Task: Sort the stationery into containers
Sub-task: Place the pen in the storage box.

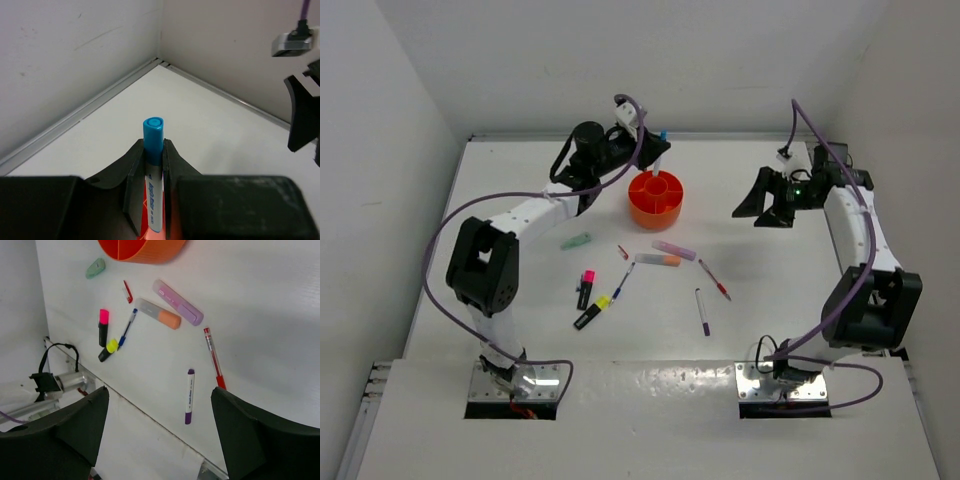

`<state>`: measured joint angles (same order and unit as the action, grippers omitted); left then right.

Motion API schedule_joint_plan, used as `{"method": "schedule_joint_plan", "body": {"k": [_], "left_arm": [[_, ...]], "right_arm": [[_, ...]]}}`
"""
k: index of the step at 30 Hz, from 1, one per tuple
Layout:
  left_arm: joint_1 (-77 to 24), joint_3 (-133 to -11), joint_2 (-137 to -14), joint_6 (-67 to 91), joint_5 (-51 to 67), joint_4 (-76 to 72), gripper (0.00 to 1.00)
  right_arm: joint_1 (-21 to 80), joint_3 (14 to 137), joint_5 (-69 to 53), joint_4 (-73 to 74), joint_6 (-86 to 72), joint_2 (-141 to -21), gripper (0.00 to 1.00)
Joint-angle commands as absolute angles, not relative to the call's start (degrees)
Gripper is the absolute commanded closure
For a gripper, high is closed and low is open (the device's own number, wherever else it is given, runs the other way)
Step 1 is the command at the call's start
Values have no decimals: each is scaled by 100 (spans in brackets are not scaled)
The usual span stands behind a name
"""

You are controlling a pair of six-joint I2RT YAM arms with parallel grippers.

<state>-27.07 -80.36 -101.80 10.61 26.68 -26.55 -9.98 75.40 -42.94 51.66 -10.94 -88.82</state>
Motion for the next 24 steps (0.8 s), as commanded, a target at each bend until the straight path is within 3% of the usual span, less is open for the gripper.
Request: {"method": "schedule_joint_plan", "body": {"k": [1,12,24], "left_arm": [[-2584,-8384,-10405,2039,2953,-3691,100],[-2487,-7778,-11073,1899,2786,-4904,100],[-2452,-7893,-11619,1459,2593,-4939,100]], "right_arm": [[-1002,7269,-4254,4772,-835,-8411,19],[-870,6829,-4122,4834,-519,-8218,19],[-432,6601,-3920,4957,-115,-8130,21]]}}
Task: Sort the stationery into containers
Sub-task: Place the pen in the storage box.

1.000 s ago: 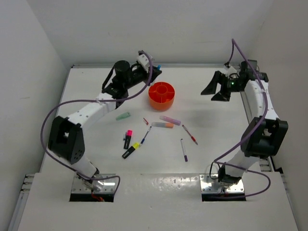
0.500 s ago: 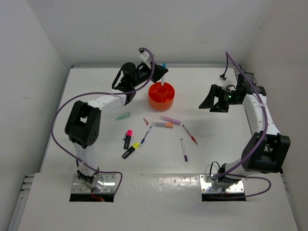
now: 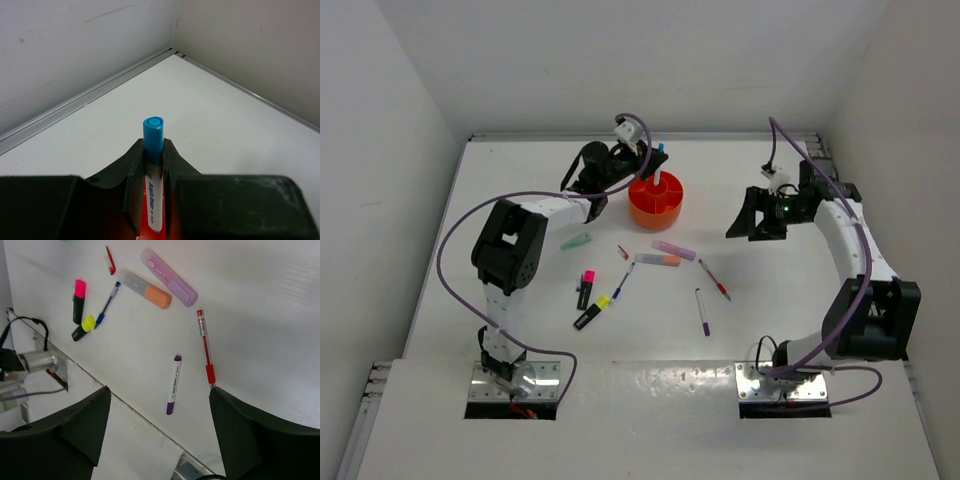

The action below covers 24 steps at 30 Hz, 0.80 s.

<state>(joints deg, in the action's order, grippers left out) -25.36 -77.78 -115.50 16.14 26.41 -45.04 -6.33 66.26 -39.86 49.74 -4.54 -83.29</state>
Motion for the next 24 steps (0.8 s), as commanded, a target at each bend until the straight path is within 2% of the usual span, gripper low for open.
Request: {"method": "schedule_joint_plan", "body": {"k": [1,4,5,7,8,9,10,13,24], "left_arm": [[-2461,-7884,-11637,1424,2593,-4931,100],[-2426,-7831,-11654,1406,2505,-4869,100],[-2417,-7805,-11654,1415,2496,-4843,97],[-2391,-7700,-11646,1450,2487,-4799,88],[-2382,-7656,-11619,1459,2487,-4808,79],[-2391,-7594,-11602,1459,2487,-4799,75],[-2399,-7576,-11593,1476,2487,-4790,61],[-2408,-7602,-11558,1520,2496,-4738,50],[-2049,-7901,-10803,2276,2838,-4413,43]], "right_arm": [[-378,6583,-3885,4983,-62,-8104,24],[-168,6443,-3736,4975,210,-7990,30],[-106,6373,-3640,4975,289,-7972,34],[173,6293,-3578,5001,369,-7937,40],[332,6267,-3464,5001,430,-7945,42],[412,6241,-3385,4992,448,-7937,44],[491,6171,-3253,4975,466,-7937,45],[808,5952,-3042,4843,475,-7875,46],[1836,4923,-2233,4140,44,-7761,58]]}}
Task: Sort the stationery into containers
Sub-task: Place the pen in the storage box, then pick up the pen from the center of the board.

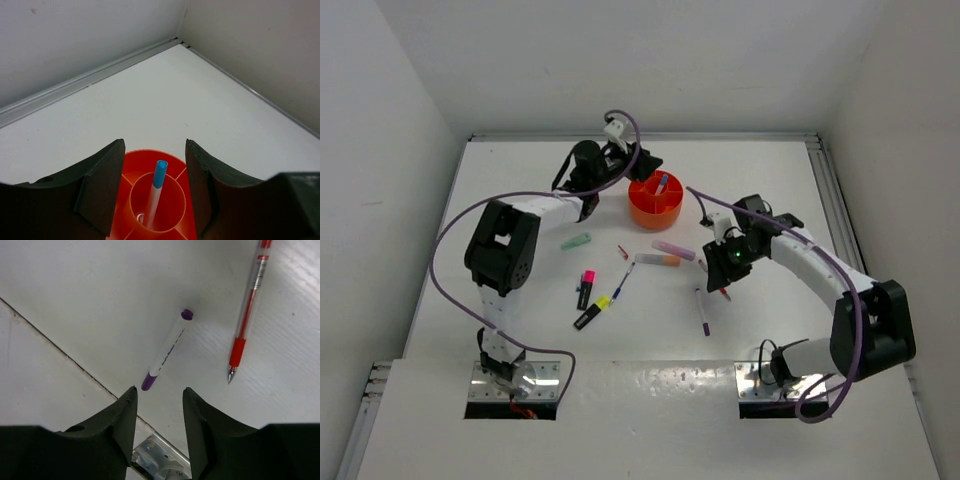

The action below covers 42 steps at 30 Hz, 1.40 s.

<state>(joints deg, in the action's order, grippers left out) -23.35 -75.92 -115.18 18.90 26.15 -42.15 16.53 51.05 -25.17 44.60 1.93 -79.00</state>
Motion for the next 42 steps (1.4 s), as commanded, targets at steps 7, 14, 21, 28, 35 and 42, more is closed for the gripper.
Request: {"method": "schedule_joint_plan", "body": {"k": [7,14,21,28,35,42], "left_arm": [[-1179,-7683,-9239,587,3007,-1923,38],[-870,-6865,-7448,-422,2207,-670,31],[-791,-5995,-6434,-440,1960,-414,26],[-703,-5661,-6003,-396,1854,-264,26],[-659,-5537,-5836,-281,1819,-264,26],[-571,-4932,-5529,-1401,3556,-509,34]], "right_arm": [[2460,4509,-1697,3718,-1027,-7734,65],[2953,4789,-897,3744,-1581,-8593,73],[3427,5045,-299,3718,-1889,-9184,67],[3463,5300,-123,3586,-1986,-9711,61],[3559,5089,105,3226,-2013,-9844,67],[3569,5080,-324,3269,-1837,-9608,100]]}}
